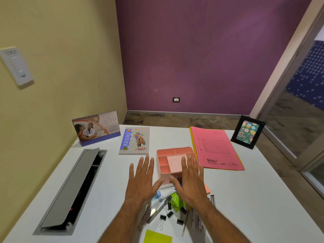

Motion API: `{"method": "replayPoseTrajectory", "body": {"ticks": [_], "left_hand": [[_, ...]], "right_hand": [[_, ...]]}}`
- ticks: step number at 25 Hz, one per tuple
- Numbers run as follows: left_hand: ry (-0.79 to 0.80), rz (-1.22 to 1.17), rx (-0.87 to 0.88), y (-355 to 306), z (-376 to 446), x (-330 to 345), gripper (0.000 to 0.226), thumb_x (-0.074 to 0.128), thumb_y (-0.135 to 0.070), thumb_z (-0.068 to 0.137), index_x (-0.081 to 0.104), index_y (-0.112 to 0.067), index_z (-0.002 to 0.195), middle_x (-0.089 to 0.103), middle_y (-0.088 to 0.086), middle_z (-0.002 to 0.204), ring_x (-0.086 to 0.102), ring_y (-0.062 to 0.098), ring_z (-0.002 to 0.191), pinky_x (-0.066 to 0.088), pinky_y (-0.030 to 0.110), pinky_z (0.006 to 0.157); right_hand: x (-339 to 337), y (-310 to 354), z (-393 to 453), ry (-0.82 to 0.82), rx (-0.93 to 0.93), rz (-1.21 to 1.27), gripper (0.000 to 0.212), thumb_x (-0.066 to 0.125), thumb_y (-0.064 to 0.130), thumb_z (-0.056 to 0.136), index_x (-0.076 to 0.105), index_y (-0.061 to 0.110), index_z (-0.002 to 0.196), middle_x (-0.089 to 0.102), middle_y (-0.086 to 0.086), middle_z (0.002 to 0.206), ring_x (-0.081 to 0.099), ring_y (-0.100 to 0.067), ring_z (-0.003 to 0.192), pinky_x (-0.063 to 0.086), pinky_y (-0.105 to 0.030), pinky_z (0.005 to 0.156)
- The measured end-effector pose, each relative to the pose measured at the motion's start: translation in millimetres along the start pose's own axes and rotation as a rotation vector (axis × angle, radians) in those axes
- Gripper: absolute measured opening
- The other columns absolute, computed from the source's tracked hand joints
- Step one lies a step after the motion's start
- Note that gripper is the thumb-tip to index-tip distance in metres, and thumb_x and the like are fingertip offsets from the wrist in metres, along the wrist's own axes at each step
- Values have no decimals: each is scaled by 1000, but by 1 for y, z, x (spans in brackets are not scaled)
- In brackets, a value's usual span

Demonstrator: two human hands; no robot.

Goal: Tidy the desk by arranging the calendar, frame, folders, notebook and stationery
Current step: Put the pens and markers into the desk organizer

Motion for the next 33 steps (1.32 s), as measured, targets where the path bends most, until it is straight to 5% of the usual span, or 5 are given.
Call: {"method": "replayPoseTrajectory", "body": {"ticks": [15, 20, 25, 30, 33], "left_hand": [[116, -66, -74, -3, -81, 34, 81, 18, -72, 91, 34, -15, 145, 48, 10, 148, 31, 25, 138, 2, 50, 115], [142, -1, -163, 17, -104, 50, 71, 35, -63, 90, 52, -14, 138, 65, 4, 128, 59, 23, 119, 43, 50, 98], [270, 24, -186, 22, -126, 74, 51, 46, -56, 91, 49, -28, 133, 52, -6, 133, 50, 18, 116, 43, 33, 85], [271, -110, -303, 26, -133, 89, 30, 48, -46, 90, 52, -26, 111, 54, -5, 114, 51, 16, 103, 41, 31, 77], [266, -135, -331, 28, -132, 98, 30, 50, -47, 91, 55, -25, 110, 53, -4, 112, 52, 16, 103, 42, 30, 76]], "right_hand": [[18, -30, -75, 75, 24, -17, 91, 3, 83, 83, -15, 27, 152, -18, -1, 162, -16, -22, 150, -2, -54, 121], [22, -34, -86, 121, 28, 40, 93, -5, 84, 77, -16, 28, 150, -22, 2, 158, -16, -17, 149, -3, -51, 122], [40, -35, -100, 204, 152, 402, 83, 35, 69, 89, 16, 21, 155, 22, 2, 161, 23, -18, 147, 25, -36, 118], [56, -34, -117, 233, 352, 594, 51, 56, 46, 93, 48, 21, 137, 60, 0, 133, 62, -15, 109, 48, -32, 96], [66, -30, -126, 260, 413, 688, 59, 55, 72, 78, 60, 28, 117, 69, 4, 116, 68, -11, 92, 55, -34, 86]]}}
Point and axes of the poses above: each hand's wrist, its own z-axis towards the middle knuckle, its own x-axis out of the palm, y = z × x, the point moved 10 cm from there along z, towards the middle knuckle
